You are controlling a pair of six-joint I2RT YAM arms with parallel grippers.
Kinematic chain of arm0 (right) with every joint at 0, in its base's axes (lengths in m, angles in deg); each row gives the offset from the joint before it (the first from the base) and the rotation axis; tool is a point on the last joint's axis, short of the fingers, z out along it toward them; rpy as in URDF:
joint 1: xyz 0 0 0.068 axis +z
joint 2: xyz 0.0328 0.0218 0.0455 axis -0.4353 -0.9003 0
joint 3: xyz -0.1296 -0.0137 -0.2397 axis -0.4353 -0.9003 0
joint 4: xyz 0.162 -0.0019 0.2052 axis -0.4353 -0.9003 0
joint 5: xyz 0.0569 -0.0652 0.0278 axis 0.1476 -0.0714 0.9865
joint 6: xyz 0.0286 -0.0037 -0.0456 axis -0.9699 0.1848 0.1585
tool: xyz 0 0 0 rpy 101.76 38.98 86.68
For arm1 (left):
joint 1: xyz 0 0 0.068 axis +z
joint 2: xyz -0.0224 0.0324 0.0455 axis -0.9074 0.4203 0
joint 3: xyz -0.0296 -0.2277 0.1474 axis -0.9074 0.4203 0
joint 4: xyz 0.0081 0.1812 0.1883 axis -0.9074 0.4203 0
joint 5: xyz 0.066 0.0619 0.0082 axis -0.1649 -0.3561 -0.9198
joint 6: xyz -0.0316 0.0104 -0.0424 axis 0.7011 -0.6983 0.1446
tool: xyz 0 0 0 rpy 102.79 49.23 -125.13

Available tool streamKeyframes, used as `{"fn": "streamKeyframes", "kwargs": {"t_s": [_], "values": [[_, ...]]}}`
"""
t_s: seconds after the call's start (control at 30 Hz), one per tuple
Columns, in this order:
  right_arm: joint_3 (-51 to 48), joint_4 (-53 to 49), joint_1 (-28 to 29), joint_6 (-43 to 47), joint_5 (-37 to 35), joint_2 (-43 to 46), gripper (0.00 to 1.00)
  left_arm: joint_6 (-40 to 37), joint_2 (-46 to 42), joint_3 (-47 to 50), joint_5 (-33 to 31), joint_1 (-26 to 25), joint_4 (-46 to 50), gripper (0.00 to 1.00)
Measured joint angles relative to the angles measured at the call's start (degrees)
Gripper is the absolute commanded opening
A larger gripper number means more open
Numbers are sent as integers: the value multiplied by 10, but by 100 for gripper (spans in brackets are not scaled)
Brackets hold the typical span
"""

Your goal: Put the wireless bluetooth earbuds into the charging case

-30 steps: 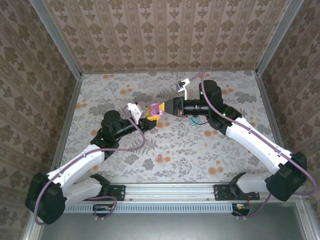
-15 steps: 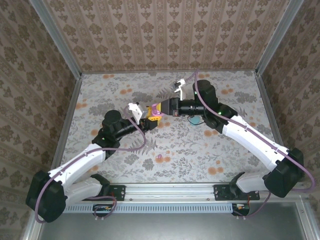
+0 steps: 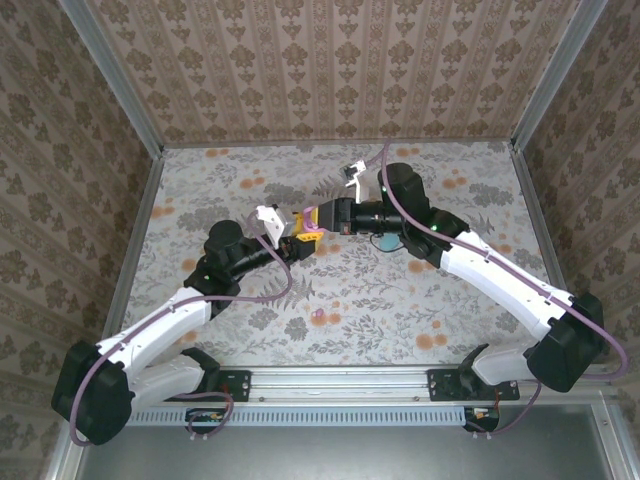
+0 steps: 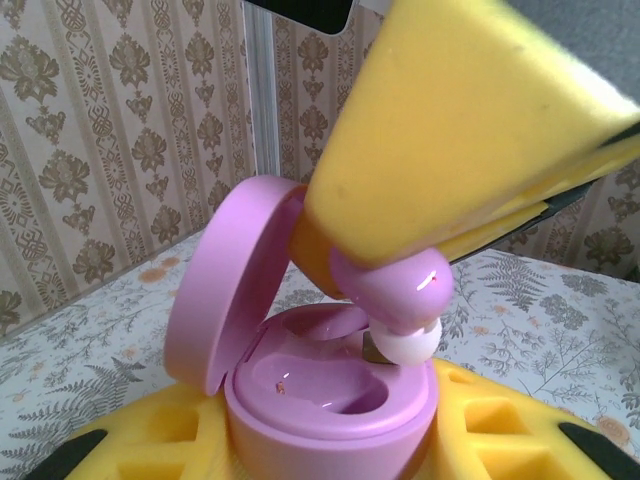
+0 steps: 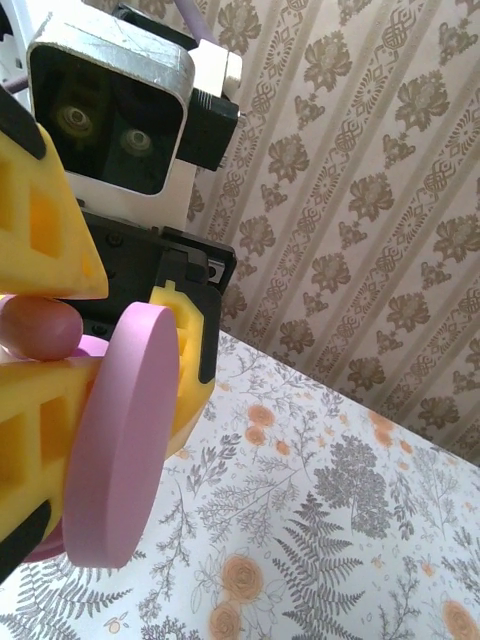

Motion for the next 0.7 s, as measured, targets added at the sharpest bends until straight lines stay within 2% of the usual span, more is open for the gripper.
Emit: {"fn": "streamKeyframes", "kwargs": {"t_s": [0.7], "values": [[-4, 36, 25, -9, -59, -5, 22, 13, 0, 0, -11, -3, -4, 30]]}}
